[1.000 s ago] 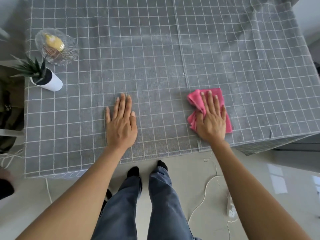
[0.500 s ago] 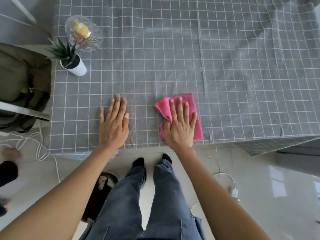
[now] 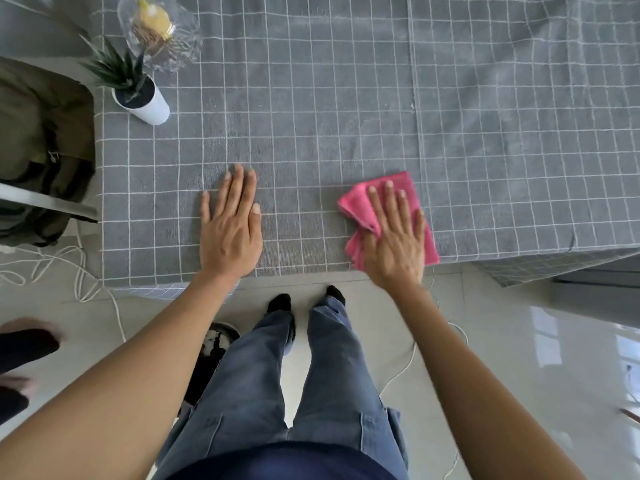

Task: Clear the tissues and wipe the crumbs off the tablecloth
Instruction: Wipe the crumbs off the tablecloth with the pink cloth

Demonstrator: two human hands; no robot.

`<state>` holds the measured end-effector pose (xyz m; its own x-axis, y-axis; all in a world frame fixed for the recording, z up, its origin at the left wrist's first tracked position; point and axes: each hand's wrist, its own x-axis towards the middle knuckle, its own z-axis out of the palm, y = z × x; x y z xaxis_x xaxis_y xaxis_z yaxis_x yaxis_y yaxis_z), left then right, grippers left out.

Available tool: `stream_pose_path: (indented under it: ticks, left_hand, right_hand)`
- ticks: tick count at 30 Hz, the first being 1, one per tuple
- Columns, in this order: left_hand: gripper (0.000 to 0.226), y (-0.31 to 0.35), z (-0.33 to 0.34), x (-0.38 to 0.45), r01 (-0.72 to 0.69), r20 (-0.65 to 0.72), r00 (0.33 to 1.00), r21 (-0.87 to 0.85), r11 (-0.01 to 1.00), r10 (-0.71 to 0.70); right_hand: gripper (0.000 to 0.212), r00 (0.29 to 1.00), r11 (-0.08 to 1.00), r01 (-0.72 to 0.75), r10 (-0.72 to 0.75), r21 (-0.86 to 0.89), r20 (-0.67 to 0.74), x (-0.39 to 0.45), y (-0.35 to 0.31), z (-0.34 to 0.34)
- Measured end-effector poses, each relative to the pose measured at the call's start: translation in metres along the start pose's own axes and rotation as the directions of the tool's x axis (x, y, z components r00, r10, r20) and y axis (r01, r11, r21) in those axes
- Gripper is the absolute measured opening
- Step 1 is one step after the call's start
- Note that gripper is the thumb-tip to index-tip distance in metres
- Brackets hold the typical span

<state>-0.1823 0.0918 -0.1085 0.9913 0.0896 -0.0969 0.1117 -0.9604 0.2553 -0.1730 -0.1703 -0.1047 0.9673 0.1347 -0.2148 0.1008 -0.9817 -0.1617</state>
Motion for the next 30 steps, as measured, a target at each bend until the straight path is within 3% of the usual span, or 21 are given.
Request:
stream_pose_path:
  ticks: [6, 11, 15, 20, 24, 26, 30]
  left_hand:
    - [0.054, -0.002, 0.002, 0.0, -0.01, -0.001, 1.0, 0.004, 1.0, 0.01]
    - [0.054, -0.003, 0.003, 0.001, -0.007, -0.007, 1.0, 0.009, 1.0, 0.007]
    - [0.053, -0.002, 0.005, 0.001, -0.013, -0.011, 1.0, 0.0, 1.0, 0.012]
    - [0.055, -0.003, 0.003, 0.001, -0.021, -0.016, 1.0, -0.002, 1.0, 0.021]
    - [0.054, -0.003, 0.002, 0.0, -0.026, -0.021, 0.999, 0.001, 1.0, 0.026]
    - [0.054, -0.003, 0.002, 0.0, -0.021, -0.015, 1.0, 0.003, 1.0, 0.021]
    - [0.055, -0.002, 0.001, -0.001, -0.013, -0.005, 1.0, 0.016, 1.0, 0.013]
  right_hand:
    - [0.061, 0.95, 0.949, -0.308, 0.311, 0.065, -0.035, -0.002, 0.079, -0.021]
    - [0.064, 0.907, 0.904, -0.412, 0.419, 0.111, -0.039, 0.002, 0.058, -0.021]
    - [0.064, 0.953, 0.952, -0.302, 0.302, 0.056, 0.0, 0.0, -0.003, -0.011]
    - [0.063, 0.999, 0.997, -0.006, 0.003, 0.074, 0.036, -0.005, -0.097, 0.01]
    - [0.059, 0.992, 0.988, 0.124, -0.126, 0.093, 0.024, -0.003, -0.084, 0.006]
    - [0.058, 0.993, 0.991, 0.113, -0.115, 0.079, 0.03, 0.002, -0.059, 0.0]
    - [0.058, 0.991, 0.991, -0.131, 0.13, 0.016, 0.033, 0.02, 0.013, -0.011]
